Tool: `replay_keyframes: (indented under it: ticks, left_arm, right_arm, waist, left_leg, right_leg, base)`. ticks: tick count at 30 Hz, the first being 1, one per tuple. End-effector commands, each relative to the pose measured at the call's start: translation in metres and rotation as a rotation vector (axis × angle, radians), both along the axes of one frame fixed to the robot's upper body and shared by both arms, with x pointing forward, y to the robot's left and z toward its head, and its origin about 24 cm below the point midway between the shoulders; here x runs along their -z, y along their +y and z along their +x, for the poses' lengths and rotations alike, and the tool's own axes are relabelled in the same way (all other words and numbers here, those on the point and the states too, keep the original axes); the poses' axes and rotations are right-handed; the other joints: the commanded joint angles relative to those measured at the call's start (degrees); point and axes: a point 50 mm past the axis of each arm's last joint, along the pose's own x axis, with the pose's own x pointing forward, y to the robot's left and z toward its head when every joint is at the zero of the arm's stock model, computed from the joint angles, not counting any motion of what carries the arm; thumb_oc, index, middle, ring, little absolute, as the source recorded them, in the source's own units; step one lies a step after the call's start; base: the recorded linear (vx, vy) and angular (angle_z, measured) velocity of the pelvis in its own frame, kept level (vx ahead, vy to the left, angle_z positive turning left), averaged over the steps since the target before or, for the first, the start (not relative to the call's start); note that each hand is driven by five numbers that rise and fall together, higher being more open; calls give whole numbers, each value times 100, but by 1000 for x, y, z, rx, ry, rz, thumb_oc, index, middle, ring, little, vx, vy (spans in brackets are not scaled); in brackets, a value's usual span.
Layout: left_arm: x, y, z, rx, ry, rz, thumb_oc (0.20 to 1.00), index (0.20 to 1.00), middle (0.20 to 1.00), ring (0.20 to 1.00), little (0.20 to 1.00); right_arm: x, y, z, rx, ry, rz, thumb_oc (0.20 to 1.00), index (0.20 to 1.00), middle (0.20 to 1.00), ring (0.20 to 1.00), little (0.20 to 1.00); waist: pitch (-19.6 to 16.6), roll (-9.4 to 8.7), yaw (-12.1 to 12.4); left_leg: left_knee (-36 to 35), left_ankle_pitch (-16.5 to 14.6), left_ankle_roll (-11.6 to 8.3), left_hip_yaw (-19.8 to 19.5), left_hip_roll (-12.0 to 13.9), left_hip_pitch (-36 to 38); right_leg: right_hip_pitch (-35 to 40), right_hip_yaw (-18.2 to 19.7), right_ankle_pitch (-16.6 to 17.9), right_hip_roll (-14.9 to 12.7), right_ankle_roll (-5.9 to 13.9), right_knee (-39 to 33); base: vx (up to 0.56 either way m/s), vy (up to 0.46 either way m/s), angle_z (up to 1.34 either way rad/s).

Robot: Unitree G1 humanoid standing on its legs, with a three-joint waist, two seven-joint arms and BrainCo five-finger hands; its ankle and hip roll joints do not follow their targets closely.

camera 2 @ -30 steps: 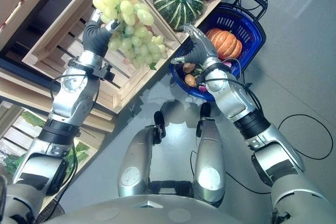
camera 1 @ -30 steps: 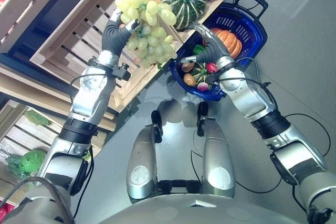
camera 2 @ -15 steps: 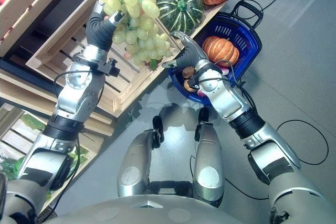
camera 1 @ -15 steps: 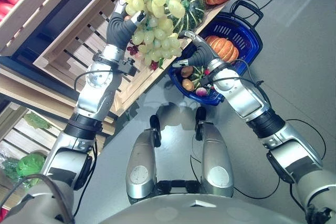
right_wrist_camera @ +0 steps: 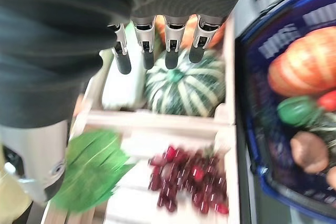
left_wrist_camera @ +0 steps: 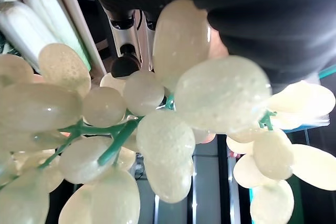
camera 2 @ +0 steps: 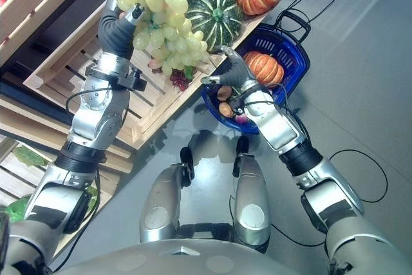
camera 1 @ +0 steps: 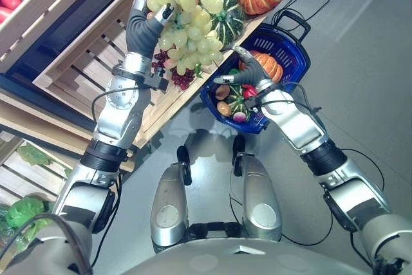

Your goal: Pick up fruits and vegetables into the basket

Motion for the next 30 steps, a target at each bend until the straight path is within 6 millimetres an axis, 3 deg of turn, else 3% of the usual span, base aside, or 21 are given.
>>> replay_keyframes:
  ticks: [1,7,14,22,30]
  left_arm:
    - [-16,1,-27,5,-174,-163,200,200,200,200,200]
    - [-10,3,-29,-105,-148,-151,200,200,200,200,200]
    - [-7,-6,-26,-101,-113,-95,200,200,200,200,200]
    - [-6,-32,-22,-25,-93,19,200,200,200,200,200]
    - [-11,-50,-25,24,-134,84,200,200,200,200,200]
  right_arm:
    - [-35,12,-20,-26,-279,153,1000,1000,1000,1000,1000]
    - [-71,8,-47,-73,-539,176,1000,1000,1000,1000,1000]
    - [-85,29,-60,-286,-576,220,1000,1000,1000,1000,1000]
    - [-83,59,-53,-405,-481,216,1000,1000,1000,1000,1000]
    - [-68,71,-42,-442,-341,220,1000,1000,1000,1000,1000]
  waist:
    - [-619,47,-123]
    - [-650,151,-252]
    - [-632,198,-213]
    - [-607,180,-63]
    - [-576,126,-13]
  left_leg:
    - [-301,-140,156,31,-55,77]
    - [-335,-131,174,62,-102,125]
    - [-343,-128,166,39,-135,155]
    - [-258,-153,191,-23,-157,88]
    - [-253,-150,208,-47,-154,52]
  right_leg:
    - [412,47,-471,-252,376,-92]
    - [391,138,-459,-242,378,-104]
    - [411,125,-476,-288,386,-77]
    - [427,21,-491,-319,369,-55]
    - [445,-44,-483,-305,358,-85]
  base:
    - [3,46,-6]
    - [10,67,-10]
    - [1,18,-2]
    - [-3,-17,4]
    - [-12,-26,5]
